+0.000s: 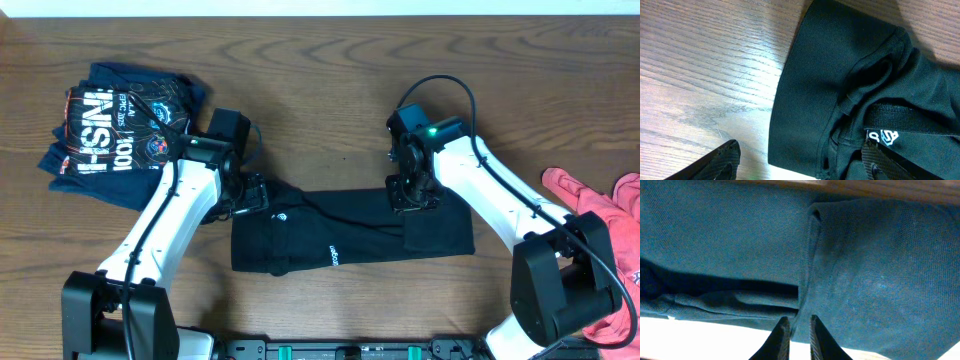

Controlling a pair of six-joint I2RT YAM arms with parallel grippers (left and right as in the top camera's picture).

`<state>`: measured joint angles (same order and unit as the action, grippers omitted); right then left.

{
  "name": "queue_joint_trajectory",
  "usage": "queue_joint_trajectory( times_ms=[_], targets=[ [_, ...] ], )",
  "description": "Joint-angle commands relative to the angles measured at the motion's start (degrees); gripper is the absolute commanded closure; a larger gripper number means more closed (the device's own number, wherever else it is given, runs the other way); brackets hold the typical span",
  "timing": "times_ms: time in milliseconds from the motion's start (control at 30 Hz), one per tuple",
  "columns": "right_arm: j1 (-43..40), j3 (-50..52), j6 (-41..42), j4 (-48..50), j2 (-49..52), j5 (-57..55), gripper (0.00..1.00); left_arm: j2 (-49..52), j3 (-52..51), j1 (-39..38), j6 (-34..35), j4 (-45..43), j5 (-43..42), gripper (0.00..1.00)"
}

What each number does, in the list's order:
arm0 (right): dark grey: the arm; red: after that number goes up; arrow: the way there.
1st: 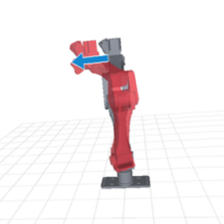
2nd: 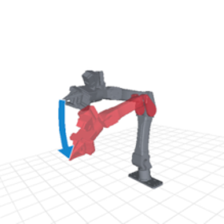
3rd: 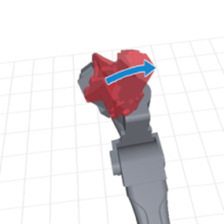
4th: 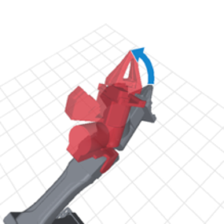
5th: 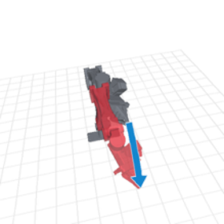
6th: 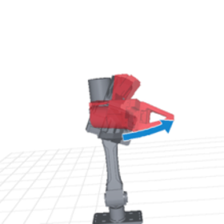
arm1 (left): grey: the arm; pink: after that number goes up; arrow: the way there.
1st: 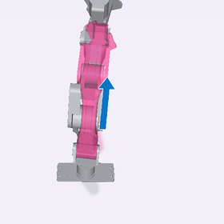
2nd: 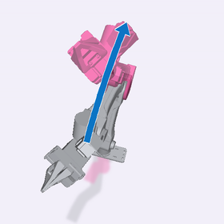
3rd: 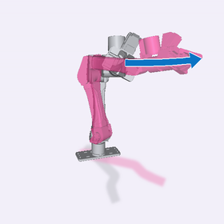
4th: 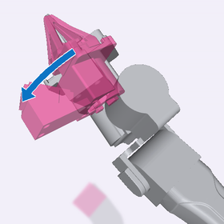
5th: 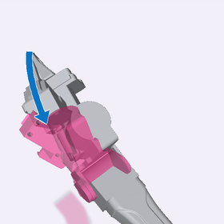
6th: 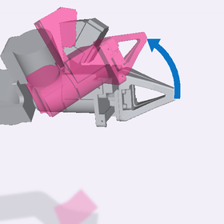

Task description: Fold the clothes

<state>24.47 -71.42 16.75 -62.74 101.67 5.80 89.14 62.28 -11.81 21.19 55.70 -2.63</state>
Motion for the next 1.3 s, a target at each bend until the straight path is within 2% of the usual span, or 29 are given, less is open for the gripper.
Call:
queue_joint_trajectory(
  times_ms=[0, 33, 167, 333, 533, 700, 767, 933, 1033, 1267],
  targets=[
    [0.7, -0.57, 1.46, 0.13, 0.66, -0.07, 0.77, -0.44, -0.24, 0.28, 0.48, 0.35, 0.02, 0.21],
    [0.68, -0.57, 1.46, 0.13, 0.66, -0.76, 0.71, -0.44, -0.24, 0.28, 0.48, 0.35, 0.02, 0.21],
    [0.72, -0.55, 1.51, 0.13, 0.68, -4.07, 0.64, -0.44, -0.24, 0.28, 0.48, 0.35, 0.02, 0.21],
    [1.16, 1.38, 2.99, 0.52, 0.68, -4.11, 0.65, -0.44, -0.28, 0.28, 0.48, 0.35, 0.02, 0.21],
    [1.49, 6.97, 4.04, 5.33, 0.68, -4.11, 0.67, -0.44, -0.33, 0.28, 0.48, 0.37, 0.02, 0.21],
    [1.49, 10.14, 4.46, 9.29, 0.68, -4.09, 0.73, -0.44, -0.33, 0.28, 0.48, 0.37, 0.02, 0.21],
    [1.49, 10.93, 4.46, 10.1, 0.68, -4.13, 0.83, -0.44, -0.33, 0.28, 0.48, 0.37, 0.02, 0.21],
    [1.49, 11.65, 4.63, 10.23, 0.68, -5.6, 0.97, -0.44, -0.33, 0.28, 0.48, 0.39, 0.0, 0.21],
    [1.49, 11.63, 4.81, 11.02, 0.68, -4.37, 0.99, -0.44, -0.33, 0.28, 0.48, 0.39, 0.0, 0.21],
    [2.34, 11.41, -1.84, 12.13, 0.55, 4.22, 0.99, -0.44, -0.33, 0.28, 0.48, 0.37, 0.02, 0.21]
  ],
)
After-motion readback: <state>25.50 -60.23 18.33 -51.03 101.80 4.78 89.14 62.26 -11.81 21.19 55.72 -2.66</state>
